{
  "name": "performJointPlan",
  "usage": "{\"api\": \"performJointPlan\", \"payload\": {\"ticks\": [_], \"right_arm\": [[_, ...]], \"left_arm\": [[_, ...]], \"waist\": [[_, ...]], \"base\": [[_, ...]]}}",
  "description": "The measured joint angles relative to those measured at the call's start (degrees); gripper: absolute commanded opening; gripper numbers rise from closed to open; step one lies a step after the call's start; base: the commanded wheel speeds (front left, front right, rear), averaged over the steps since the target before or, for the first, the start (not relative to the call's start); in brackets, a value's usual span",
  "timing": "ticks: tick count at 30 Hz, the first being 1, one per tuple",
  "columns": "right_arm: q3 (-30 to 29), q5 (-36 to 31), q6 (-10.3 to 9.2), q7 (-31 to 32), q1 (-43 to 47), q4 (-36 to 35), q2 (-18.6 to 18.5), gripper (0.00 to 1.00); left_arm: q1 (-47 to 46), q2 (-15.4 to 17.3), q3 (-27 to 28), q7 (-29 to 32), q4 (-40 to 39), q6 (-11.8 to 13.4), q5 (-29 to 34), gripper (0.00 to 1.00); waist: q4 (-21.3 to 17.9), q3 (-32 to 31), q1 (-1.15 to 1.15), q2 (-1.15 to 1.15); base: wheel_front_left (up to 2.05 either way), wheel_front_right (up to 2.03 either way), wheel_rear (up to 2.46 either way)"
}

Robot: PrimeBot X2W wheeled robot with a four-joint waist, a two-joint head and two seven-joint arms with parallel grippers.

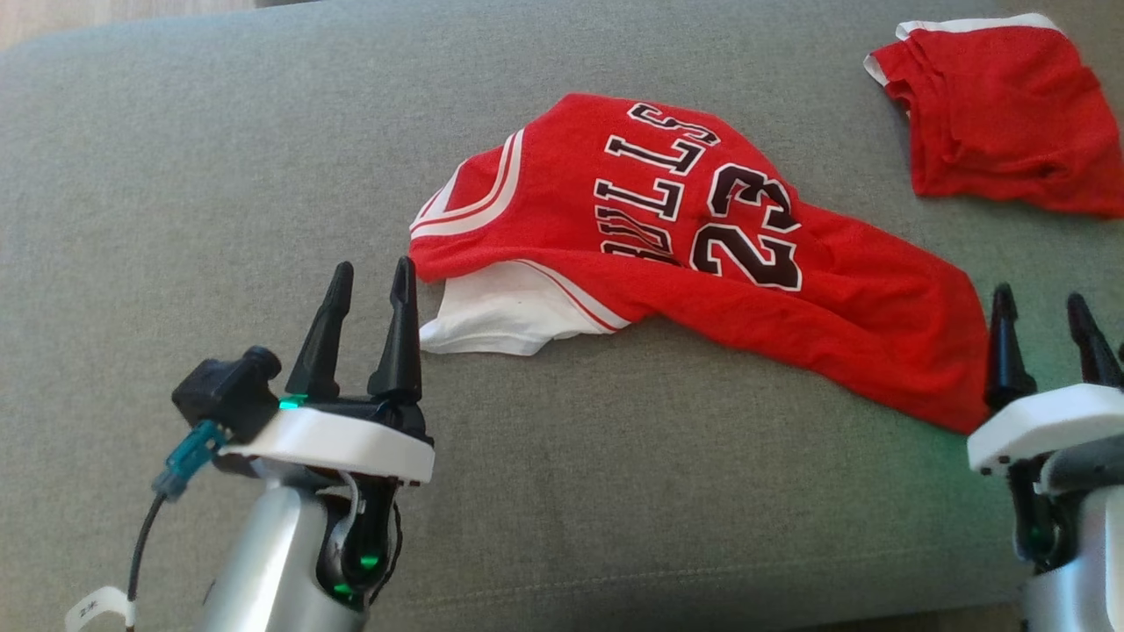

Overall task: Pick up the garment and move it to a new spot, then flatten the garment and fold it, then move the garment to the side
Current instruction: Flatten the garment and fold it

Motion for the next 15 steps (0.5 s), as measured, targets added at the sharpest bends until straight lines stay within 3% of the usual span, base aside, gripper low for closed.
{"api": "performJointPlan", "payload": {"ticks": [8,15], "right_arm": [[3.83,2.53,0.0,-5.63,1.59,-1.08,0.09,1.0],[5.55,2.94,0.0,-7.12,1.86,0.26,0.1,1.0]], "left_arm": [[-0.02,-0.01,-0.68,0.0,1.4,-0.08,0.01,1.0],[-0.6,0.01,-3.9,0.04,12.58,0.14,2.61,1.0]], "waist": [[-0.78,-0.23,0.0,0.0],[-2.19,-0.06,0.0,0.0]], "base": [[0.0,0.0,0.0],[0.0,0.0,0.0]]}}
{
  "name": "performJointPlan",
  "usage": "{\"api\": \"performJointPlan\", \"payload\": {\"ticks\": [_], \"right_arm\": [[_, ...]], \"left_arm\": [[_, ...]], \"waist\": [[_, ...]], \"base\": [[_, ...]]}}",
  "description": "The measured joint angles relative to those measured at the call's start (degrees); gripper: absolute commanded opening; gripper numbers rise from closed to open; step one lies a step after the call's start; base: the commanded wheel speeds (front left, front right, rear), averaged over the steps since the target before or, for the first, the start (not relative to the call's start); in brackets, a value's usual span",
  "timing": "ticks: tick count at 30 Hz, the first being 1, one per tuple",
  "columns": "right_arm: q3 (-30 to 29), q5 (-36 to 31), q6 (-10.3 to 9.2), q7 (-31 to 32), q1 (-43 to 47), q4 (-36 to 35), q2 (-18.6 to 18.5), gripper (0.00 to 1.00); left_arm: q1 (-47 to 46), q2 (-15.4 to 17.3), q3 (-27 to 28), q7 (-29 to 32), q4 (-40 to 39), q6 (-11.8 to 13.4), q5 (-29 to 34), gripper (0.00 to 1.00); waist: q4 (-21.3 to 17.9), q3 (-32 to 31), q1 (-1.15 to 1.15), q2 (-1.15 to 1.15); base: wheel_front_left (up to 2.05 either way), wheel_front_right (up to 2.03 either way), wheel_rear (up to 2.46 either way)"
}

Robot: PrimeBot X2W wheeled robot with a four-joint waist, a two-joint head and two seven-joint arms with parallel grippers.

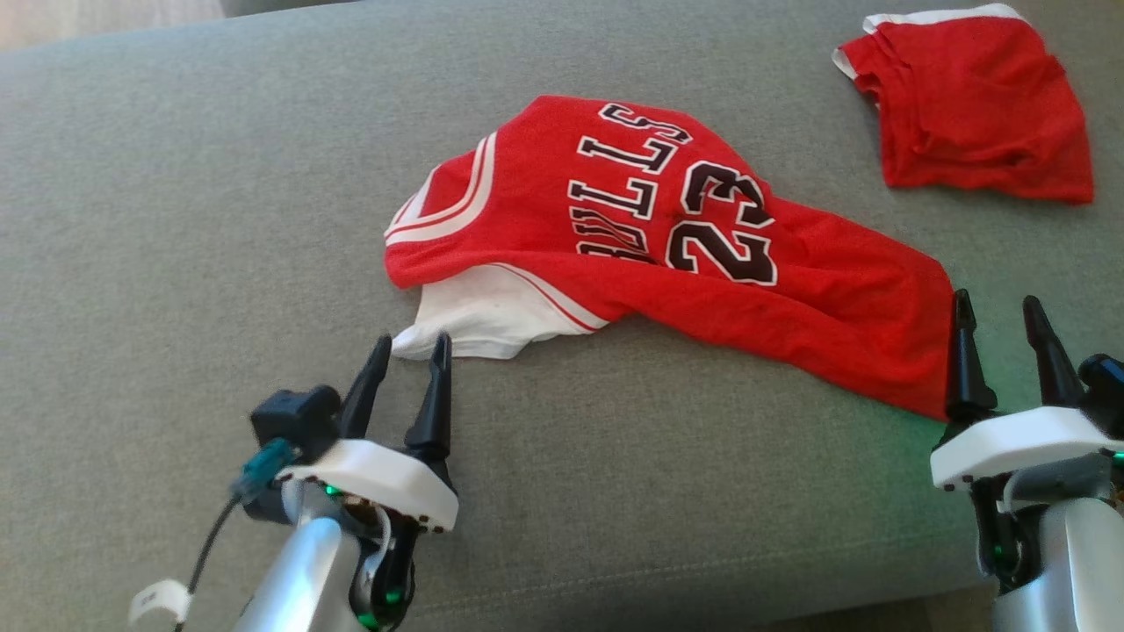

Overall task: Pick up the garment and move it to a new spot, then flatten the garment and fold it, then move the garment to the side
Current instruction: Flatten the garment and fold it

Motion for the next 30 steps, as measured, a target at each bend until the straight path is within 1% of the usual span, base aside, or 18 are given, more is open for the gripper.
{"api": "performJointPlan", "payload": {"ticks": [5,8,11,15,19,21,24,25,26,28,30], "right_arm": [[-0.19,-0.04,0.0,-0.56,-0.03,0.51,0.0,1.0],[-0.48,-0.11,0.0,-1.01,-0.04,1.09,0.0,1.0],[-0.48,-0.1,0.0,-1.08,-0.09,1.6,0.0,1.0],[-0.47,-0.1,0.0,-1.58,-0.11,2.07,0.0,1.0],[-0.48,-0.01,0.0,-1.58,-0.15,2.85,0.0,1.0],[-0.58,-0.01,0.0,-1.58,-0.15,3.05,0.0,1.0],[-0.71,-0.01,0.0,-1.85,-0.23,3.39,0.0,1.0],[-0.85,-0.01,0.0,-2.09,-0.23,3.46,0.0,1.0],[-1.08,-0.01,0.0,-2.1,-0.25,3.47,0.0,1.0],[-1.42,-0.01,0.0,-2.27,-0.31,3.49,0.0,1.0],[-1.58,-0.01,0.0,-2.35,-0.34,3.56,0.0,1.0]], "left_arm": [[-2.91,-0.01,-0.27,0.01,8.1,1.36,2.44,1.0],[-4.94,-0.02,0.09,0.01,10.26,2.03,4.38,1.0],[-6.28,-0.07,1.22,0.01,11.58,2.92,4.93,1.0],[-6.7,-0.07,1.55,0.01,13.77,2.8,5.56,1.0],[-7.55,-0.09,1.27,-0.01,15.58,2.15,5.95,1.0],[-8.53,-0.1,0.56,-0.01,16.68,1.29,6.45,1.0],[-9.31,-0.1,-0.35,-0.07,18.28,0.69,6.35,1.0],[-9.48,-0.1,-0.43,-0.07,18.8,0.53,6.34,0.47],[-9.66,-0.1,-0.43,-0.07,19.06,0.27,5.82,0.0],[-9.88,-0.1,-0.47,-0.05,19.23,-0.86,4.15,0.0],[-9.88,-0.18,-0.22,0.01,18.62,-0.63,3.67,0.0]], "waist": [[-1.13,0.6,0.0,0.0],[-1.55,0.93,0.0,0.0],[-1.88,1.16,0.0,0.0],[-2.11,1.43,0.0,0.0],[-1.91,1.57,0.0,0.0],[-1.73,1.58,0.0,0.0],[-1.61,1.46,0.0,0.0],[-1.56,1.4,0.0,0.0],[-1.51,1.33,0.0,0.0],[-1.45,1.24,0.0,0.0],[-1.41,1.04,0.0,0.0]], "base": [[0.0,0.0,0.0],[0.0,0.0,0.0],[0.0,0.0,0.0],[0.0,0.0,0.0],[0.0,0.0,0.0],[0.0,0.0,0.0],[0.0,0.0,0.0],[0.0,0.0,0.0],[0.0,0.0,0.0],[0.0,0.0,0.0],[0.0,0.0,0.0]]}}
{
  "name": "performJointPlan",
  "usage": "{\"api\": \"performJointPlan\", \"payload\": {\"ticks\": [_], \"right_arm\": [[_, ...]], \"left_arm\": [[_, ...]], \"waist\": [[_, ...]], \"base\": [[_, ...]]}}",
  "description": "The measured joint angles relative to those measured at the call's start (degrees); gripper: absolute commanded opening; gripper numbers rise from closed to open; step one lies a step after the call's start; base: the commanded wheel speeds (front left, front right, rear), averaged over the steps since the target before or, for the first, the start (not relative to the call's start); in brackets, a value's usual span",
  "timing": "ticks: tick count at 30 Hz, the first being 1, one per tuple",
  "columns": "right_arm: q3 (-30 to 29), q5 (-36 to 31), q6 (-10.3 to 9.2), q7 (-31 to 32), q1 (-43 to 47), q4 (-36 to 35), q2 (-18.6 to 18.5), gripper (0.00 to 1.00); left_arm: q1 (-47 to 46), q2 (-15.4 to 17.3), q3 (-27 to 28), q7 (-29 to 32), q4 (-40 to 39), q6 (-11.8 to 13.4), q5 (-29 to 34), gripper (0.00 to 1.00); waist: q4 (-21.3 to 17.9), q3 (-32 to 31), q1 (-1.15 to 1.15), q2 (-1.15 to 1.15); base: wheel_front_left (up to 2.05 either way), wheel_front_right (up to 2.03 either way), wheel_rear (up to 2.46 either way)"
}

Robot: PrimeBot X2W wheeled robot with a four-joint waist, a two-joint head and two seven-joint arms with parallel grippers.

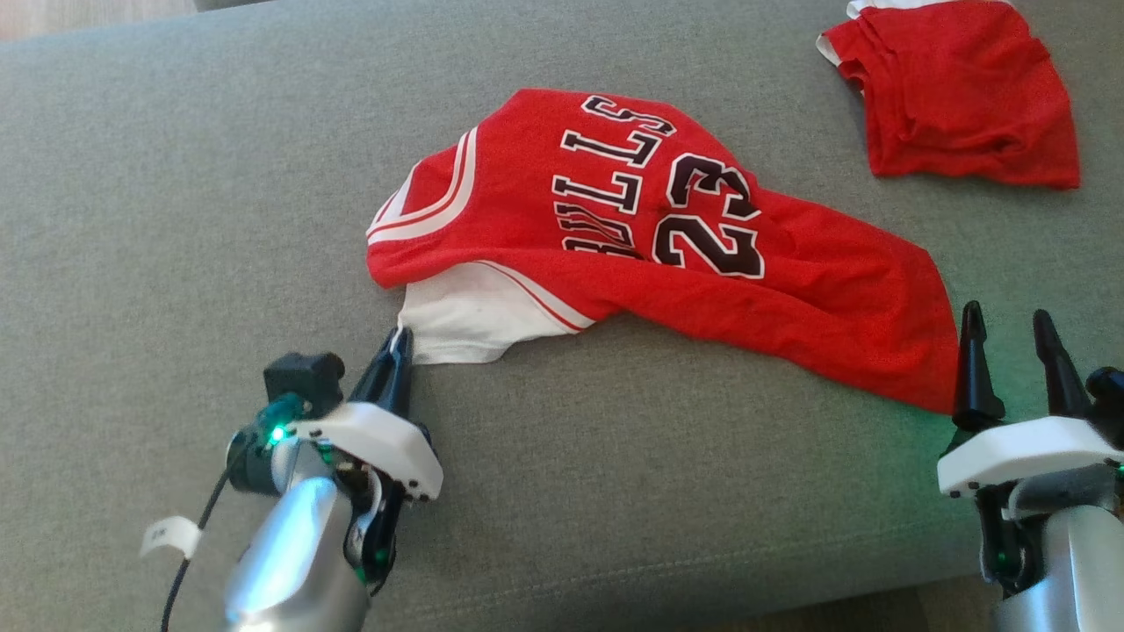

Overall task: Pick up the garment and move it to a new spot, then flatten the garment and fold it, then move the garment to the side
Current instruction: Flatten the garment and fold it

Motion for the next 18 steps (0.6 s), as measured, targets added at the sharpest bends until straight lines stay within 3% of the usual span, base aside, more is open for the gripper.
{"api": "performJointPlan", "payload": {"ticks": [4,8,13,18], "right_arm": [[-0.32,0.13,0.0,-0.24,0.0,0.04,0.0,1.0],[-0.49,0.18,0.0,-0.24,0.2,0.77,0.01,1.0],[-0.27,2.14,0.0,-0.23,0.52,2.29,0.0,1.0],[1.38,4.45,0.0,0.0,2.41,4.72,0.03,1.0]], "left_arm": [[0.02,-0.04,1.58,0.0,-4.05,0.05,-0.02,0.0],[0.36,-0.04,4.67,0.0,-12.82,-2.0,-3.23,0.0],[2.77,-0.22,9.28,-0.01,-21.75,-1.97,-3.08,0.0],[4.6,-0.2,9.66,-0.01,-25.65,-1.98,-2.49,0.0]], "waist": [[-0.2,-0.32,0.0,0.0],[-1.16,-0.49,0.0,0.0],[-2.53,-0.33,0.0,0.0],[-3.85,0.06,0.0,0.0]], "base": [[0.0,0.0,0.0],[0.0,0.0,0.0],[0.0,0.0,0.0],[0.0,0.0,0.0]]}}
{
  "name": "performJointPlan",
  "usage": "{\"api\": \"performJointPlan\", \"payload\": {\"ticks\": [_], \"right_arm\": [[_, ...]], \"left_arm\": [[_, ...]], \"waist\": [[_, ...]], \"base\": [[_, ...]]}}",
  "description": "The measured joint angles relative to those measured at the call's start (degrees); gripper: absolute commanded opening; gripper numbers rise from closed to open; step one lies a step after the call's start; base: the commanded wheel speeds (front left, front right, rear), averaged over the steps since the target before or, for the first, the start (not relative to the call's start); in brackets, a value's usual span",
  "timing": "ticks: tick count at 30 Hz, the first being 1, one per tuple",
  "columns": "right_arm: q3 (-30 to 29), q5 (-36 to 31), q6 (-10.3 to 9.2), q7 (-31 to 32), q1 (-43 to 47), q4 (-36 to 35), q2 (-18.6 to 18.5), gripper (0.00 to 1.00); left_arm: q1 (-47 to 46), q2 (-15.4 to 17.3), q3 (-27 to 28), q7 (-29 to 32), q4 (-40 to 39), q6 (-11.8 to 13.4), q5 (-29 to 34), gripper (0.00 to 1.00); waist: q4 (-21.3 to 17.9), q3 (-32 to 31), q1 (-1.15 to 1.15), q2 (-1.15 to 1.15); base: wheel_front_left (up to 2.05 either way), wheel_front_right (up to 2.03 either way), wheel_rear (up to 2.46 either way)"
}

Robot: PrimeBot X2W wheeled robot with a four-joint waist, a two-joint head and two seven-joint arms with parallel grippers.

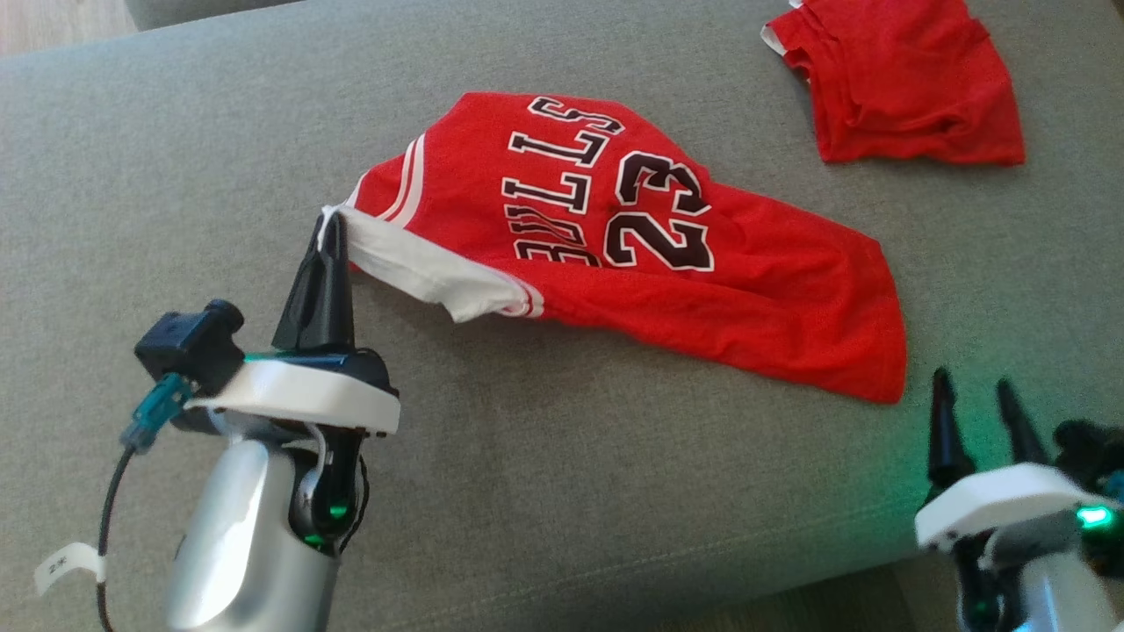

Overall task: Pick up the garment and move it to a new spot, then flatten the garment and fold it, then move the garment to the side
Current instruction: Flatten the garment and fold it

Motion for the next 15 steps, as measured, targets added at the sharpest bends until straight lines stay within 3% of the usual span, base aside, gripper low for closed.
{"api": "performJointPlan", "payload": {"ticks": [7,15], "right_arm": [[6.16,3.28,0.0,2.65,2.38,2.11,0.04,1.0],[6.93,4.8,0.0,2.55,2.35,3.9,0.04,1.0]], "left_arm": [[0.34,0.01,-0.46,0.0,-0.42,0.0,0.76,0.0],[1.59,0.04,-1.79,0.0,-0.4,0.02,0.74,0.0]], "waist": [[-0.42,-0.29,0.0,0.0],[0.47,-0.79,0.0,0.0]], "base": [[0.0,0.0,0.0],[0.0,0.0,0.0]]}}
